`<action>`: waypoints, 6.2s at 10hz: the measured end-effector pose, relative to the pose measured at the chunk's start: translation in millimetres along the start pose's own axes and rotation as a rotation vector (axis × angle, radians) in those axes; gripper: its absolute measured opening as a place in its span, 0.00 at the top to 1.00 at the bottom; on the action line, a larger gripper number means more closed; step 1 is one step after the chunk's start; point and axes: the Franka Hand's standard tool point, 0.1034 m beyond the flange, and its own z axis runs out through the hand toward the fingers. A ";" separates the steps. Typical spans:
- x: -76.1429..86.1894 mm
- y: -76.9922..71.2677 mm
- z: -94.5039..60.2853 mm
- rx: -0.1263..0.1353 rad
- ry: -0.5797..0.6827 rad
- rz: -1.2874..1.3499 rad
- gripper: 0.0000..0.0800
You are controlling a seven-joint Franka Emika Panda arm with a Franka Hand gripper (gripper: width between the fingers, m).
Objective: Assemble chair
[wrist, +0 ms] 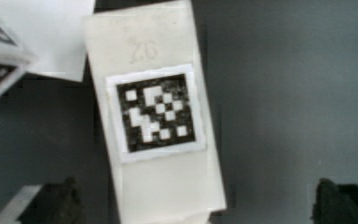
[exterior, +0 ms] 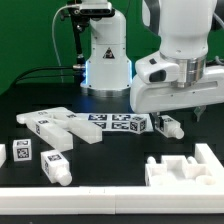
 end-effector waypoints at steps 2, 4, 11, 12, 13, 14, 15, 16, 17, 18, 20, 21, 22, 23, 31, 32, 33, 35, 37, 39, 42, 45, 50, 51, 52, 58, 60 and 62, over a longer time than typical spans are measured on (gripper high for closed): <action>-0.9 6.8 10.0 0.005 -0.012 -0.097 0.19; -1.1 6.5 10.1 0.005 -0.012 -0.092 0.24; 28.7 -3.5 -9.7 -0.003 0.038 -0.293 0.65; 27.4 -4.5 -8.5 -0.004 0.034 -0.258 0.65; 27.4 -4.8 -8.3 -0.004 0.034 -0.281 0.65; 27.7 -3.9 -8.4 -0.004 0.034 -0.280 0.64; 27.8 -4.9 -8.7 0.005 -0.011 -0.340 0.64; 35.2 -8.7 -12.7 0.005 -0.020 -0.451 0.64; 39.6 -10.2 -13.4 -0.008 -0.017 -0.651 0.64; 37.9 -7.7 -11.9 -0.006 -0.021 -0.704 0.64; 37.6 -3.3 -11.2 -0.015 -0.028 -0.831 0.64; 37.9 -1.8 -10.6 -0.021 -0.030 -0.909 0.64; 44.2 -4.3 -10.2 -0.052 0.008 -1.101 0.64; 46.0 -9.8 -10.8 -0.076 0.049 -1.214 0.64; 24.3 -3.9 -2.1 -0.234 0.046 -1.834 0.64; 24.5 5.0 -2.8 -0.237 0.036 -1.880 0.64; 24.7 6.0 -2.7 -0.250 0.023 -1.929 0.64; 23.9 10.3 -2.2 -0.267 -0.006 -2.049 0.64; 12.6 0.3 2.7 -0.305 -0.024 -2.247 0.64; 9.5 2.7 4.2 -0.302 -0.032 -2.250 0.64; 8.8 4.1 -1.4 -0.296 -0.037 -2.139 0.41; 18.3 4.1 -35.2 -0.317 -0.036 -1.664 0.19; 35.7 4.1 -47.9 -0.320 0.010 -1.307 0.19; 35.9 4.4 -47.9 -0.318 0.018 -1.260 0.19; 37.4 5.6 -48.8 -0.300 0.046 -1.088 0.19; 31.1 19.9 -41.5 -0.180 0.128 -0.462 0.19; 31.4 19.8 -41.4 -0.164 0.135 -0.365 0.19; 38.6 24.3 -47.1 -0.092 0.142 -0.016 0.19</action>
Offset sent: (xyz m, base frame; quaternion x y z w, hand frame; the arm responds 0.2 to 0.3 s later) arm 0.0000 0.0000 0.0000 0.0000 0.0000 0.0000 1.0000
